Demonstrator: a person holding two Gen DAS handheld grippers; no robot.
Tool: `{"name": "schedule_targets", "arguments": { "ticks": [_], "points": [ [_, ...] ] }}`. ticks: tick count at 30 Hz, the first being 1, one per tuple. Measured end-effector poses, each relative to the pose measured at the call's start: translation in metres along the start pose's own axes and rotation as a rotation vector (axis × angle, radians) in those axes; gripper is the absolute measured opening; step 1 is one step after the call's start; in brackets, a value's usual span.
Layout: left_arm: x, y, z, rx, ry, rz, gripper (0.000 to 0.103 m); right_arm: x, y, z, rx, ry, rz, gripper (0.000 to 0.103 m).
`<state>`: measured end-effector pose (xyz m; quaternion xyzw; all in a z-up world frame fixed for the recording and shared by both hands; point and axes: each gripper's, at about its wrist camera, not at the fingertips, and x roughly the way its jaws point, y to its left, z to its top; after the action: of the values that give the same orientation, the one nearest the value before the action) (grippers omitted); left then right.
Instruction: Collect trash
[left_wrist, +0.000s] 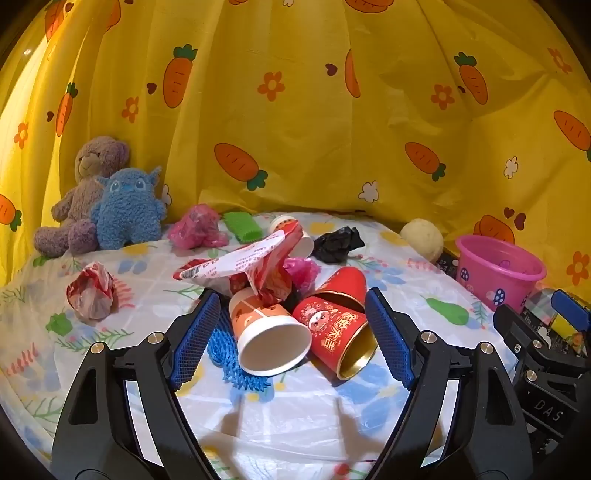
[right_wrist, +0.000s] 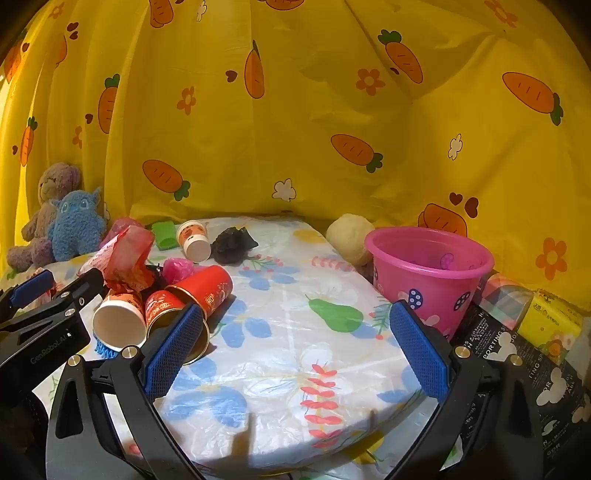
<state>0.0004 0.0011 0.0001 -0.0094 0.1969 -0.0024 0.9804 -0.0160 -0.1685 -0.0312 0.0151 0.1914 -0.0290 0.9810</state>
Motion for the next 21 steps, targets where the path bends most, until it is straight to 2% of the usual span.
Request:
{"name": "schedule_targets", "arguments": {
  "ticks": [21],
  "points": [
    [0.002, -0.005, -0.001, 0.003, 0.005, -0.01, 0.08, -0.002, -0.004, -0.002, 0.01, 0.002, -0.002, 0.098]
  ]
}}
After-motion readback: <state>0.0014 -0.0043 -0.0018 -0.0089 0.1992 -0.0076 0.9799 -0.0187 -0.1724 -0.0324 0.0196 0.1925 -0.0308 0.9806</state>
